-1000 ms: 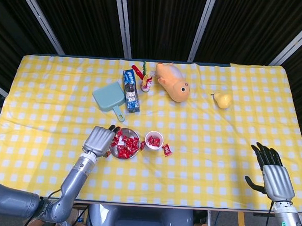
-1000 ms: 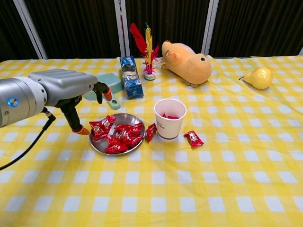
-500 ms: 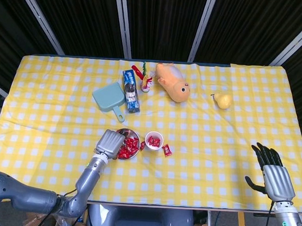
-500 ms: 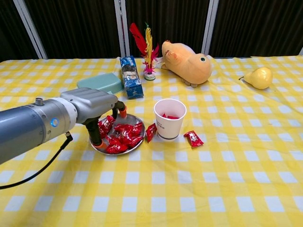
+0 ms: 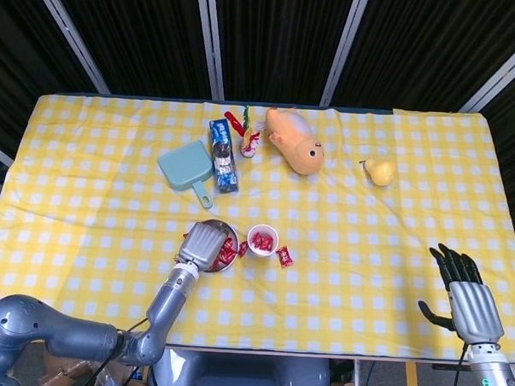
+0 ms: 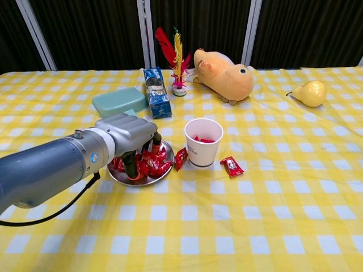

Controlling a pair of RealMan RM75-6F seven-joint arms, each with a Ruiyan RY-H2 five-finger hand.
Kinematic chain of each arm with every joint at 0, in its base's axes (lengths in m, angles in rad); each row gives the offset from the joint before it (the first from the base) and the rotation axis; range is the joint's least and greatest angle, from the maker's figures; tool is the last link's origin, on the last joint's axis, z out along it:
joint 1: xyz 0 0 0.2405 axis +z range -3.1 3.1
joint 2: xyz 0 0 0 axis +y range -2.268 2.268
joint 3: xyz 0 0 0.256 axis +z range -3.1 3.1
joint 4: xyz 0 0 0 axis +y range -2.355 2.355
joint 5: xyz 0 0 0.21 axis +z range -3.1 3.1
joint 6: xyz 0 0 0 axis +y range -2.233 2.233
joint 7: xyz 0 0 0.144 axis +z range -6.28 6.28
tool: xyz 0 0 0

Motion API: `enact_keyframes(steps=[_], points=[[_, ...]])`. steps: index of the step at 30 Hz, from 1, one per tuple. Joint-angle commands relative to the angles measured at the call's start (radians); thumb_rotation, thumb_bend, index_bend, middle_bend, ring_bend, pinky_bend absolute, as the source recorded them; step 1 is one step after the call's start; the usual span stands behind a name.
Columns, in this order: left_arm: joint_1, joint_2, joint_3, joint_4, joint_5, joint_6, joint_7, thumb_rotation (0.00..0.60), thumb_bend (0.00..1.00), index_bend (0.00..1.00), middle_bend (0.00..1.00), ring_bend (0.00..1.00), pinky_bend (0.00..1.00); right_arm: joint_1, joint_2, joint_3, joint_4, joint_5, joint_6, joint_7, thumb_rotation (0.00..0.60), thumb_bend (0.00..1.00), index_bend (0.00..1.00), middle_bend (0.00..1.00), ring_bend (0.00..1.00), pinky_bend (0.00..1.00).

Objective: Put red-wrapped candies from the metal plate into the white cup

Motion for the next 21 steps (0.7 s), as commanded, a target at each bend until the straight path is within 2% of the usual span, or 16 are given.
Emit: enact_keyframes(steps=[1, 3, 12, 21], points=[[0.006, 0.0, 0.003, 0.005, 0.01, 0.004, -0.004, 0.6, 0.42, 0.51, 0.6, 0.84, 0.94, 0.0, 0.0, 0.0, 0.0, 0.0, 0.0, 0.0, 0.6, 0.34, 0.0, 0.0, 0.0, 0.0], [0.013, 0.004, 0.005, 0.008, 0.022, 0.01, -0.011, 0.6, 0.44, 0.53, 0.63, 0.84, 0.94, -0.001, 0.0, 0.0, 0.0, 0.0, 0.001, -0.001, 0.6, 0.34, 0.0, 0.0, 0.0, 0.0], [0.031, 0.055, -0.013, -0.016, 0.054, 0.032, -0.028, 0.6, 0.44, 0.54, 0.64, 0.84, 0.94, -0.002, -0.002, 0.0, -0.003, 0.002, 0.002, -0.007, 0.6, 0.34, 0.0, 0.0, 0.0, 0.0], [0.03, 0.145, -0.056, -0.122, 0.082, 0.066, -0.022, 0.6, 0.44, 0.54, 0.64, 0.84, 0.94, -0.002, -0.003, 0.0, -0.003, 0.001, 0.003, -0.007, 0.6, 0.34, 0.0, 0.0, 0.0, 0.0]])
